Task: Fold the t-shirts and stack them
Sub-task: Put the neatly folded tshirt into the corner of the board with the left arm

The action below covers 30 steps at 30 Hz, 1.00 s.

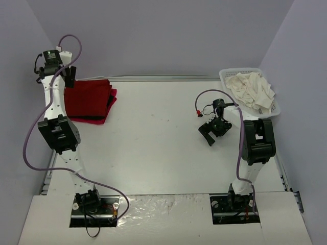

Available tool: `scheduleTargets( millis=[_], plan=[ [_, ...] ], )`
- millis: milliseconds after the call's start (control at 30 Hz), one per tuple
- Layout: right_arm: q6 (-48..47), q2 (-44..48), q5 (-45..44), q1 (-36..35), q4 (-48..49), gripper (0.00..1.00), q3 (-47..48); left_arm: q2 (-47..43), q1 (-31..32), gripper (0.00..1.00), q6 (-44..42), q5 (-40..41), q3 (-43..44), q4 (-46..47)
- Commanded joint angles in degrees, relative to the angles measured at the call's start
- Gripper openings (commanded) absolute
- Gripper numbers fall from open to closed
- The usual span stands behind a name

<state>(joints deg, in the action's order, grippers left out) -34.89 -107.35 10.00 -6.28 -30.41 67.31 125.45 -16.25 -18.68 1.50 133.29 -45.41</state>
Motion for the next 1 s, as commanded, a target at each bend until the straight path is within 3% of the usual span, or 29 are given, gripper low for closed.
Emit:
scheduleTargets(
  millis=[0,67,167,200,333,600,633,667,700,967],
  plan=[
    [-0.4,-4.9,1.9,1.5,-2.5,1.0,-4.3,-16.0,-0.4,0.64,2.6,-6.0,-0.6,-4.1],
    [-0.3,-3.8,2.1,1.4,-2.4,1.0,-4.0,-25.4,-0.4,0.64,3.6,-9.6,-6.2,-2.2],
    [-0.1,-0.8,3.4,1.5,-2.0,1.0,-3.2,-41.6,-0.4,0.68,6.1,-12.5,-26.4,7.1],
    [0.0,1.1,4.3,1.4,-1.8,1.0,-3.1,-45.7,-0.3,0.69,6.5,-13.6,-37.6,10.0],
    [0.7,5.6,6.8,1.4,-0.4,1.0,-2.4,-62.0,0.5,0.75,9.9,-18.7,-58.4,22.6],
    [3.3,15.7,14.5,1.3,1.9,1.0,1.0,-63.5,5.7,0.78,14.1,-21.4,-70.1,23.6],
    [3.8,16.8,16.0,1.3,1.9,1.0,1.9,-63.1,5.8,0.82,13.8,-22.8,-71.0,24.7],
    [4.9,17.7,18.9,1.3,1.6,1.0,2.8,-63.2,5.8,0.94,12.8,-23.7,-72.9,25.2],
    [5.6,19.4,19.9,1.3,1.6,1.0,4.7,-63.2,5.8,0.95,12.4,-24.0,-73.5,25.4],
    [10.6,26.4,13.5,1.1,1.8,1.0,10.4,-65.9,5.2,0.94,11.8,-26.0,-79.7,30.5]
  ],
)
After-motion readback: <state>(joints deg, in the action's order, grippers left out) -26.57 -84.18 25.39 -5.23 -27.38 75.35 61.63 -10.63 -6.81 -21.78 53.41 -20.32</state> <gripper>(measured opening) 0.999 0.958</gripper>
